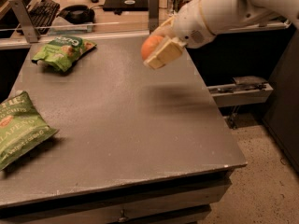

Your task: Move orange near green rice chip bag

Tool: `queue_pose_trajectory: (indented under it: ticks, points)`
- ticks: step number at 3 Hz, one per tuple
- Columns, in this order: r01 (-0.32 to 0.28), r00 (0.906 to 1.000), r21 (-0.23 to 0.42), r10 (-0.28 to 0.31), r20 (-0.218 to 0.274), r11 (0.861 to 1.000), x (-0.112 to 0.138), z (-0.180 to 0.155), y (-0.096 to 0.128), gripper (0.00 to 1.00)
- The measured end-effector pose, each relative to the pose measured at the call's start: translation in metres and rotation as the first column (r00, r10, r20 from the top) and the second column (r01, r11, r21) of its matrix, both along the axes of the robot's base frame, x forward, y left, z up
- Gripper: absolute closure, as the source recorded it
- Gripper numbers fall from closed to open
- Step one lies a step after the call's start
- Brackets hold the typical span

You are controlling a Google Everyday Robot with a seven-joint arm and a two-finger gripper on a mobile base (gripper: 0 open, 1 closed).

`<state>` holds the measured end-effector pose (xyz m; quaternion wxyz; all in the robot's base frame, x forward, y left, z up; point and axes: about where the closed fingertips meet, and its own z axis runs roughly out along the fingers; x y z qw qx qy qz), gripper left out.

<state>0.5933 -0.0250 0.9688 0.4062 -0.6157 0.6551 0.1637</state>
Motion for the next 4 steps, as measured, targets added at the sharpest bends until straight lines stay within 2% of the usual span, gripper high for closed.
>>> queue_pose_trajectory:
  ticks: [1, 2, 3, 4]
  points:
    - [-0.095, 0.9954, 0.063, 0.094, 0.019, 0.993, 0.042, -0.003, 0.066, 1.00]
    - [-0.153, 0.9878, 0.102, 0.149, 0.044, 0.983, 0.075, -0.008, 0.125, 1.00]
    - [-0.159, 0.9872, 0.139, 0.157, 0.028, 0.977, 0.121, -0.027, 0.177, 1.00]
    - [-0.156, 0.9869, 0.153, 0.160, -0.017, 0.976, 0.135, -0.048, 0.200, 1.00]
